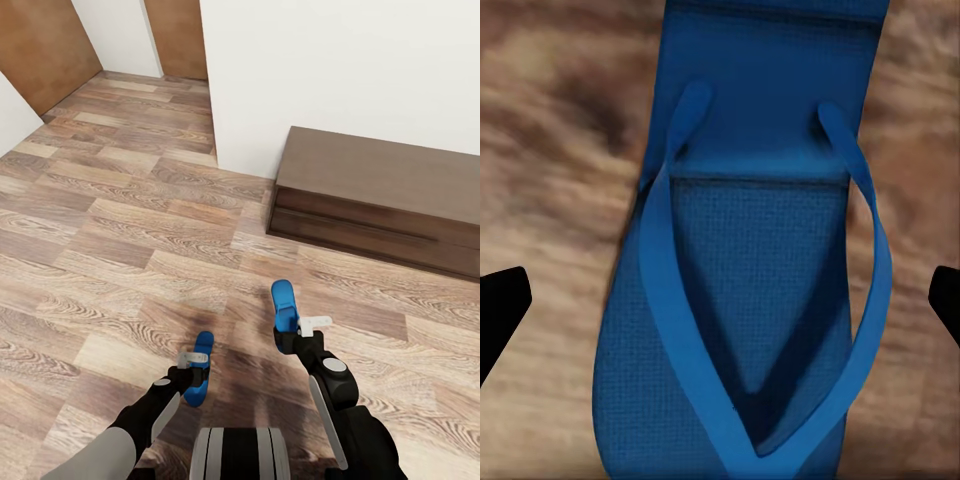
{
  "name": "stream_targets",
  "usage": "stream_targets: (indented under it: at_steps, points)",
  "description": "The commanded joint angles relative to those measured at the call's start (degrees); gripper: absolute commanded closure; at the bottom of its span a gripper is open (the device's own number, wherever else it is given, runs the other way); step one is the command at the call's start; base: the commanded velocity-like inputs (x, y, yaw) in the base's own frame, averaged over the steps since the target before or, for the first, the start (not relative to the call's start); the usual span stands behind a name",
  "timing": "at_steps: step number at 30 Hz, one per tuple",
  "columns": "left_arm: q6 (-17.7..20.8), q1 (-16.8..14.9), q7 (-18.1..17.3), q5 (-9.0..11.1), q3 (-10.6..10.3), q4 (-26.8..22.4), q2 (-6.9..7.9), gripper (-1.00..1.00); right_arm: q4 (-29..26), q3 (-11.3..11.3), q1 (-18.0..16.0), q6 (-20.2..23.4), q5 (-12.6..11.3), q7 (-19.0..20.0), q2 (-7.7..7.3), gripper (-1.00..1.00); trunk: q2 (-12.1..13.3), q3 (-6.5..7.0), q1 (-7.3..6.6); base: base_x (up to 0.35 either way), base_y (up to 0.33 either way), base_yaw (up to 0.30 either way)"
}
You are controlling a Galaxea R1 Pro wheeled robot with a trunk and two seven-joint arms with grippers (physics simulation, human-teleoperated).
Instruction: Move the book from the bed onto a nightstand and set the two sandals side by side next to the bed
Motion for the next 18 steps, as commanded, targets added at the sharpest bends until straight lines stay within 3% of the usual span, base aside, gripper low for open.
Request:
stream_targets:
  at_steps: [1,8,13,18]
  points:
    - [0.24,-0.01,0.22,0.54,-0.34,-0.1,0.04,-1.0,-0.07,0.08,-0.03,0.35,0.06,-0.37,0.0,1.0,-0.01,-0.03,-0.01,0.0,0.0,0.0]
    - [0.2,-0.01,0.22,0.49,-0.31,-0.17,-0.08,-1.0,-0.12,0.08,0.01,0.27,0.06,-0.37,-0.03,1.0,-0.01,-0.03,-0.01,0.0,0.0,0.0]
    - [0.15,-0.01,0.22,0.49,-0.3,-0.19,-0.14,-1.0,-0.16,0.08,0.01,0.26,0.07,-0.37,-0.04,1.0,-0.08,-1.14,0.12,0.0,0.0,0.0]
    - [0.12,-0.01,0.22,0.49,-0.29,-0.19,-0.17,-1.0,-0.15,0.08,-0.01,0.26,0.06,-0.37,-0.06,1.0,-0.08,-1.14,0.12,0.0,0.0,0.0]
